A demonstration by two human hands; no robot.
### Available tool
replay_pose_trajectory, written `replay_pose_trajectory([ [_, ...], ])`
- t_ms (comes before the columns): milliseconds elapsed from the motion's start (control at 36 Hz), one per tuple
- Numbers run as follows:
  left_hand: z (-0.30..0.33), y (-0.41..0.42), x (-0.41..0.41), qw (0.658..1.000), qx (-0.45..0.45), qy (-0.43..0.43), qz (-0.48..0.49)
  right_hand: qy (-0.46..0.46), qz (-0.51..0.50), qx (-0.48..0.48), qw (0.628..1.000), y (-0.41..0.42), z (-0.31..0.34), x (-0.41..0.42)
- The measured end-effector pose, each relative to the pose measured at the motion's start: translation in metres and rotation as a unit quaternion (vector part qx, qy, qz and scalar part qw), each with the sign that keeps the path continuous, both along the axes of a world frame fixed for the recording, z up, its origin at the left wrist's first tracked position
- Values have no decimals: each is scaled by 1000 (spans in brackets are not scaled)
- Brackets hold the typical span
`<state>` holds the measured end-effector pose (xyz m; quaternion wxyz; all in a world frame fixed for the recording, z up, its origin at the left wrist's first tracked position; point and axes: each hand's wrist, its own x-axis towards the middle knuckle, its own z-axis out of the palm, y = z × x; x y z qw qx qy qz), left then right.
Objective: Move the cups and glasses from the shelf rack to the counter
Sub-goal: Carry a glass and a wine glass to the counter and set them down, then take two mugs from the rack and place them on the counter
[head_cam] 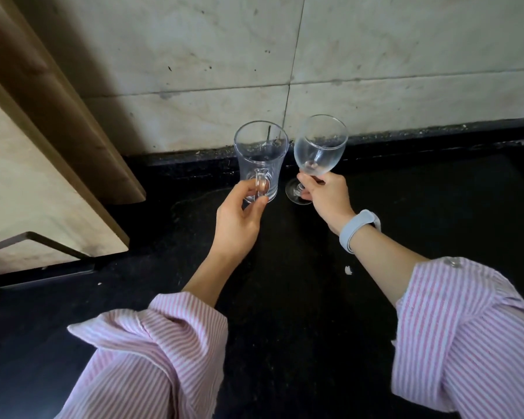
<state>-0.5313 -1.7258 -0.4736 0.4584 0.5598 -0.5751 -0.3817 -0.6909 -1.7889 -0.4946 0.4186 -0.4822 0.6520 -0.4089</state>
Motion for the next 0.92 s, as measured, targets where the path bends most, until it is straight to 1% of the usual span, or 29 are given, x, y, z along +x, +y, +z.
replay_pose_trajectory([
  [111,-3,-5,-2,999,-10,-36,12,-26,-10,17,999,0,-4,2],
  [278,-5,-8,-9,996,-1,-83,34,-31,8,20,999,4,-4,2],
  [361,-3,-3,-8,992,9,-113,52,-34,18,41,998,17,1,4],
  [389,-2,1,-6,990,13,-126,57,-20,22,44,999,23,4,5],
  [472,3,17,1,980,34,-189,53,63,50,43,996,45,14,7],
  [556,16,37,12,959,75,-268,53,135,127,45,982,72,29,14],
  [611,31,54,21,938,92,-331,55,195,208,22,958,90,43,21],
  [694,59,82,45,907,85,-407,61,277,306,-25,910,111,71,38],
  [833,106,144,104,869,89,-474,112,349,416,-116,832,142,122,90],
  [917,135,195,148,844,105,-497,173,357,464,-172,792,169,152,138],
])
